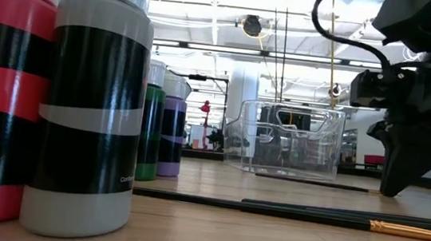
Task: Pick & Place Paint Supplies
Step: Put the gold paintbrush into the green cup
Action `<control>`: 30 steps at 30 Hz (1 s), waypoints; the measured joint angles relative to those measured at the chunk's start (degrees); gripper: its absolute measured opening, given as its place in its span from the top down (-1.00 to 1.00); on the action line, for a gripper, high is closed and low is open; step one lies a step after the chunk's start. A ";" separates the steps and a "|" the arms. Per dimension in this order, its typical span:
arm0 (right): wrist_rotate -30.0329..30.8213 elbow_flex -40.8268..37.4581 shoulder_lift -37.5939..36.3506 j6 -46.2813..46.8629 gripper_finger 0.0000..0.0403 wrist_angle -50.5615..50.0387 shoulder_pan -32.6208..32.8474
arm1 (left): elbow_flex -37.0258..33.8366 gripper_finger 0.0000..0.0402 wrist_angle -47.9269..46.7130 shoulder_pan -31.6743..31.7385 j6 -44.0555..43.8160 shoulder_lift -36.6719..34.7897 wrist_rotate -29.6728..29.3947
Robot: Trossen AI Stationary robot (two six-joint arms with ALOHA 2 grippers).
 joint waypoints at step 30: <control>-9.16 0.77 -7.70 -43.85 1.00 47.02 -12.71 | 11.81 0.89 -6.35 0.60 -0.78 0.03 -5.53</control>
